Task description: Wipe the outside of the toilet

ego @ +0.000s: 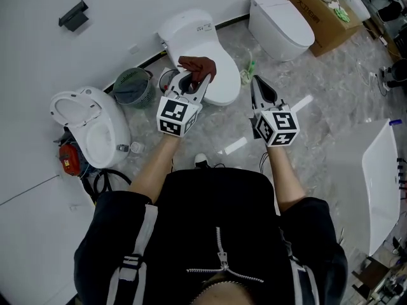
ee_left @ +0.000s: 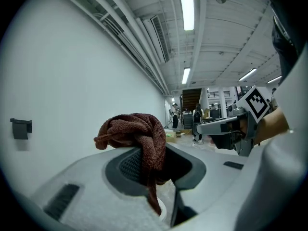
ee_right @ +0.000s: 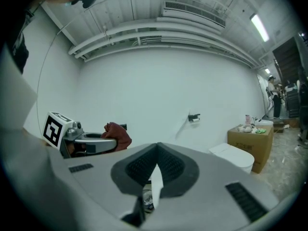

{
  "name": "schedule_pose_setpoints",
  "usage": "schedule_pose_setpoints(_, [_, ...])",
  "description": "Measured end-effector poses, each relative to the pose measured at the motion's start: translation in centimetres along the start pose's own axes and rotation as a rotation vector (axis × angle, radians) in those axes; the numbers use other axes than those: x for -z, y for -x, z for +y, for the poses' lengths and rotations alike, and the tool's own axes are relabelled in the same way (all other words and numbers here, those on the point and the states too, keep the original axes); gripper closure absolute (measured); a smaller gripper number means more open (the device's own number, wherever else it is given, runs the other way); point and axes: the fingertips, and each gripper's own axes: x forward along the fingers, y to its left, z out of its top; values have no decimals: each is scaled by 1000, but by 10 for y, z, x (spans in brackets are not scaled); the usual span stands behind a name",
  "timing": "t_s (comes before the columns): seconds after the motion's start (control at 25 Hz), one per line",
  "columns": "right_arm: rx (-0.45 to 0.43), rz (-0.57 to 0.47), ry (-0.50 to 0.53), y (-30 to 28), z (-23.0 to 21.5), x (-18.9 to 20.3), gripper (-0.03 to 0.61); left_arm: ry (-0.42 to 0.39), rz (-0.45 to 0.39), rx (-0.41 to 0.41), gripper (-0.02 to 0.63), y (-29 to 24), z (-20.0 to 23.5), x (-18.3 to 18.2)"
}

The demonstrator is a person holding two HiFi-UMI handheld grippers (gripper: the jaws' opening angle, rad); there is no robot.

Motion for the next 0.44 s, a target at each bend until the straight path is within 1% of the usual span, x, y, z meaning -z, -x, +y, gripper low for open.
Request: schedule_pose_setpoints(0.44, [20,11,-1,-10,16,10,577,24,13,15,518,13,18,16])
